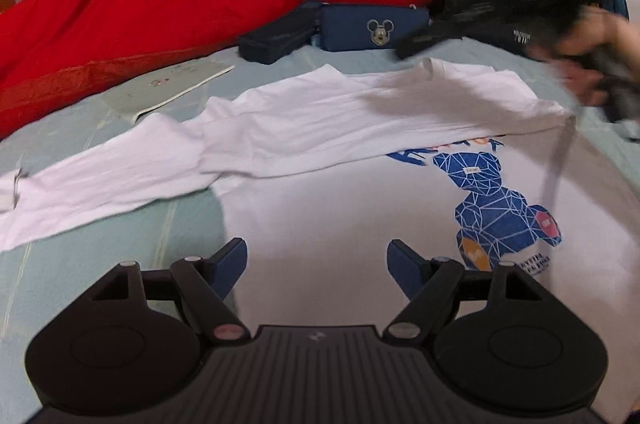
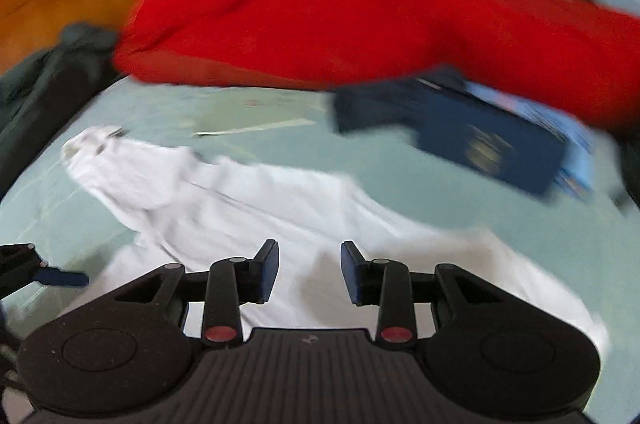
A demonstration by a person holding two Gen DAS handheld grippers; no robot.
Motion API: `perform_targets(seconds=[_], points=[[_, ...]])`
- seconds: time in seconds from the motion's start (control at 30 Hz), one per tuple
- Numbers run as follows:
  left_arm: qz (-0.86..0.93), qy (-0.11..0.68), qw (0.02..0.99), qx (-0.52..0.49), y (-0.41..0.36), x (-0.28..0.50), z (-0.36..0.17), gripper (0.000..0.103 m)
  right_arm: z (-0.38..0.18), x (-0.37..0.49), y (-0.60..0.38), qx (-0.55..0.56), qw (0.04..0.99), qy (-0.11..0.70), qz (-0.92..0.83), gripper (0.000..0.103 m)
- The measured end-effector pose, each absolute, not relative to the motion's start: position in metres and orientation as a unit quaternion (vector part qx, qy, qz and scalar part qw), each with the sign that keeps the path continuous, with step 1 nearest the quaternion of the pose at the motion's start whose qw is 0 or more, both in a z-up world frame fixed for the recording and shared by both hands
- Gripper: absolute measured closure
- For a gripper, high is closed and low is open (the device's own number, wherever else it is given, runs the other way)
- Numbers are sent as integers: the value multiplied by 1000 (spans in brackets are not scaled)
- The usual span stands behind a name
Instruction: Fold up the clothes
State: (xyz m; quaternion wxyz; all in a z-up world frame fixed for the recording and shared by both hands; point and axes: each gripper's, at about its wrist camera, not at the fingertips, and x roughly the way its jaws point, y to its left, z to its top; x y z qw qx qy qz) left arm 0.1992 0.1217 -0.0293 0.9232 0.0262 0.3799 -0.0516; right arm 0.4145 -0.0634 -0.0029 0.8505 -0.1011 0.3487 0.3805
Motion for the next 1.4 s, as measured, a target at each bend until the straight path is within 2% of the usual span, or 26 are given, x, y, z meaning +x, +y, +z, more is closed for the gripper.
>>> perform_targets(seconds=[0.23, 0.53, 0.57, 0.6, 0.63, 0.83, 0.93, 1.0, 1.17, 1.33, 1.4], points=[[-50, 370, 928, -4, 138, 174, -35, 22, -36, 448, 16, -192, 810, 339, 439, 63], [-53, 364, 930, -7, 139, 172, -42, 21, -66, 444, 39, -245, 787, 324, 466, 64], [-53, 363, 930, -6, 139, 172, -42, 21, -67, 442, 40, -251, 787, 317, 466, 73], [-53, 363, 930, -5, 138, 172, -42, 20, -68, 440, 41, -257, 788, 312, 464, 95], [-53, 362, 931, -5, 138, 171, -41, 20, -67, 439, 42, -261, 791, 308, 460, 99], [-52, 357, 933, -13, 140, 168, -37, 20, -60, 451, 46, -241, 817, 300, 429, 100], [-48, 355, 934, -11, 140, 165, -34, 20, -59, 458, 45, -224, 821, 311, 422, 99], [-48, 353, 934, -13, 141, 164, -32, 20, -55, 459, 40, -205, 817, 321, 432, 90], [-49, 348, 936, -12, 139, 162, -29, 20, -47, 451, 42, -182, 793, 335, 475, 86], [-51, 350, 935, -17, 138, 161, -28, 19, -72, 450, 72, -203, 798, 354, 444, 83], [-50, 351, 935, -16, 136, 160, -27, 19, -63, 457, 68, -190, 808, 359, 427, 73]])
